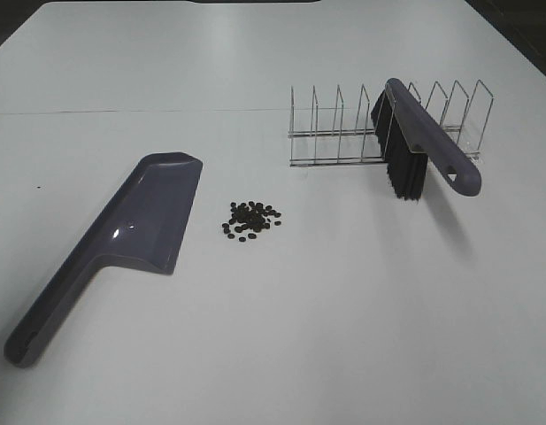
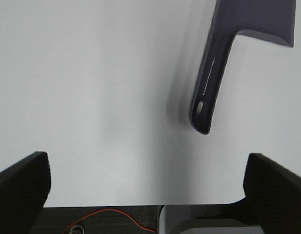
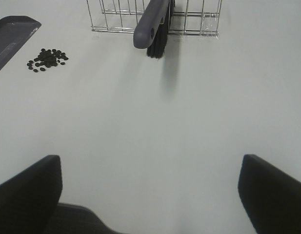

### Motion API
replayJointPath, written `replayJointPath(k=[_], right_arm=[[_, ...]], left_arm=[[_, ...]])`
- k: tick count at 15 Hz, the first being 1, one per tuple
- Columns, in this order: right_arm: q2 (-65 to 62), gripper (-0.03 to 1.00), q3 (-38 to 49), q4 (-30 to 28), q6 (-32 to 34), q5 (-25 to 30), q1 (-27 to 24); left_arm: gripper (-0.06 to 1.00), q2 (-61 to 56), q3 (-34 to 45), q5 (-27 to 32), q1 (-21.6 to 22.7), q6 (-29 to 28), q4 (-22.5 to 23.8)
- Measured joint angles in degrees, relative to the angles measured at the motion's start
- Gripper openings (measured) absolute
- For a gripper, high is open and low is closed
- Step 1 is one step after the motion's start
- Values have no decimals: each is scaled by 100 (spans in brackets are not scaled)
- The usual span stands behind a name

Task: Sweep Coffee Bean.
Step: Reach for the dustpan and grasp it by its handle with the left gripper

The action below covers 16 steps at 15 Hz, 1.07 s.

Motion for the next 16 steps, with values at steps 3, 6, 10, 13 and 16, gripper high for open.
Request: replayJointPath(k=[3, 6, 10, 13, 16], right_arm=[[0, 90, 0, 0, 0, 0, 0], [0, 90, 0, 0, 0, 0, 0], [0, 90, 0, 0, 0, 0, 0], [0, 90, 0, 0, 0, 0, 0], [0, 90, 0, 0, 0, 0, 0]], left_arm=[[99, 911, 0, -212, -430, -676, 407], [99, 2051, -6, -819, -1094, -808, 527], [99, 3174, -206, -1283, -1564, -808, 481], [99, 4097, -665, -1530, -1851, -773, 435], [99, 4635, -928, -1587, -1879, -773, 350]])
